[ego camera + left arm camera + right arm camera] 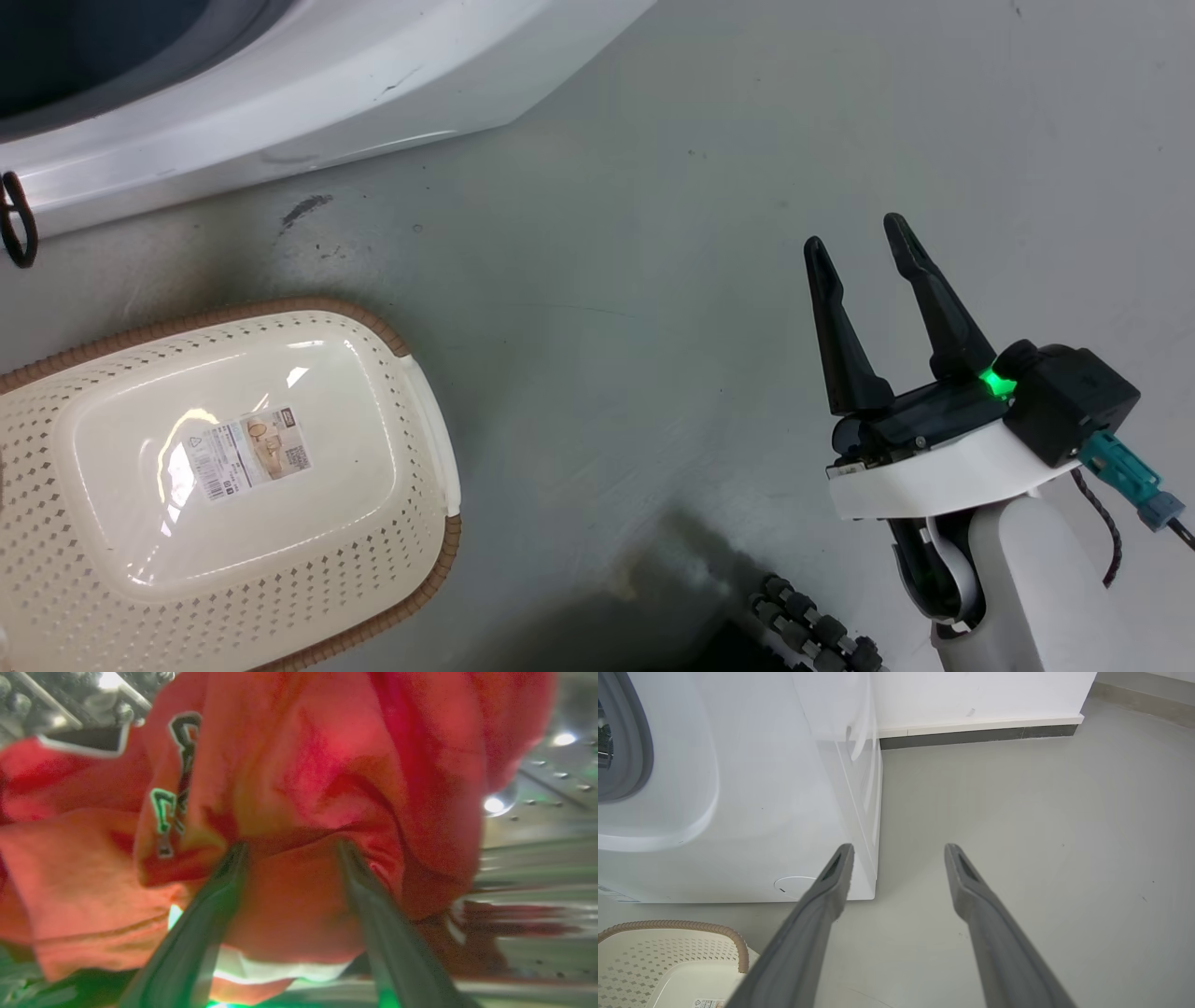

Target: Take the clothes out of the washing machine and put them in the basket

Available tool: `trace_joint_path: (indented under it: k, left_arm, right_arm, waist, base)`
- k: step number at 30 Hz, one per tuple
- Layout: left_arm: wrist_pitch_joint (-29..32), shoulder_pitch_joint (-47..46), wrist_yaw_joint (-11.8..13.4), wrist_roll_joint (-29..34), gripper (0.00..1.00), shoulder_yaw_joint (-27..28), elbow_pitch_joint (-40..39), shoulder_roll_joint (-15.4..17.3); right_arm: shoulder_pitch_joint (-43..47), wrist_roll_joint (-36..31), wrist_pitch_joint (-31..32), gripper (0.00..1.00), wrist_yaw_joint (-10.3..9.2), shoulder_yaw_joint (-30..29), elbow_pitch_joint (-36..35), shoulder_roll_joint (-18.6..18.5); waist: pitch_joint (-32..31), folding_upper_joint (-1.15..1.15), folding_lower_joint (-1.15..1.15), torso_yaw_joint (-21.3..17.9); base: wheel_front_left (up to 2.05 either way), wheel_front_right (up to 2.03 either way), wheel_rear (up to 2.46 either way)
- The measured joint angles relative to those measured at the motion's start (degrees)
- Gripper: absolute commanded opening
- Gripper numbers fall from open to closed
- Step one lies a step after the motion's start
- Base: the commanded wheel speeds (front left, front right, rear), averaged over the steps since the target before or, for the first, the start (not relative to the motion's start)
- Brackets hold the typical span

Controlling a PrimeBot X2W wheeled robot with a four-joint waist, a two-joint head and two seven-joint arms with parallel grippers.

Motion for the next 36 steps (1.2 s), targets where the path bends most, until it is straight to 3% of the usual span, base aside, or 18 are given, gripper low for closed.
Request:
trace_joint_path:
  k: [1,9,19,27,36]
  left_arm:
    - [0.4,-0.2,0.2,0.0,0.00,-0.1,0.0,0.2]
    - [-1.9,0.6,2.1,-0.4,0.00,-0.5,-1.5,0.4]
    - [-22.1,9.6,3.0,-2.5,0.00,0.2,-8.3,-0.6]
    - [-37.9,19.3,2.6,-5.6,0.00,2.1,-8.3,-2.4]
    - [-44.7,28.4,1.4,-8.7,0.00,3.4,-7.6,-5.6]
  right_arm:
    - [0.0,0.1,0.0,1.00,-0.01,0.1,0.0,0.0]
    - [-0.3,0.5,0.0,1.00,0.00,0.3,0.4,0.0]
    - [-0.5,0.0,0.0,1.00,0.00,-0.7,1.4,0.0]
    - [0.3,-1.9,0.0,1.00,0.00,-2.5,2.7,0.0]
    - [3.8,-3.2,0.0,1.00,-0.01,-4.2,4.4,0.0]
  waist:
    - [0.1,0.00,0.00,-0.1]
    - [-0.5,0.00,0.00,-0.2]
    - [-4.0,0.00,0.00,1.6]
    - [-9.8,0.00,0.00,3.8]
    - [-17.7,0.00,-0.01,6.8]
  base:
    - [0.00,0.00,0.00]
    - [0.00,0.00,0.00]
    - [0.00,0.00,0.00]
    - [0.00,0.00,0.00]
    - [0.00,0.00,0.00]
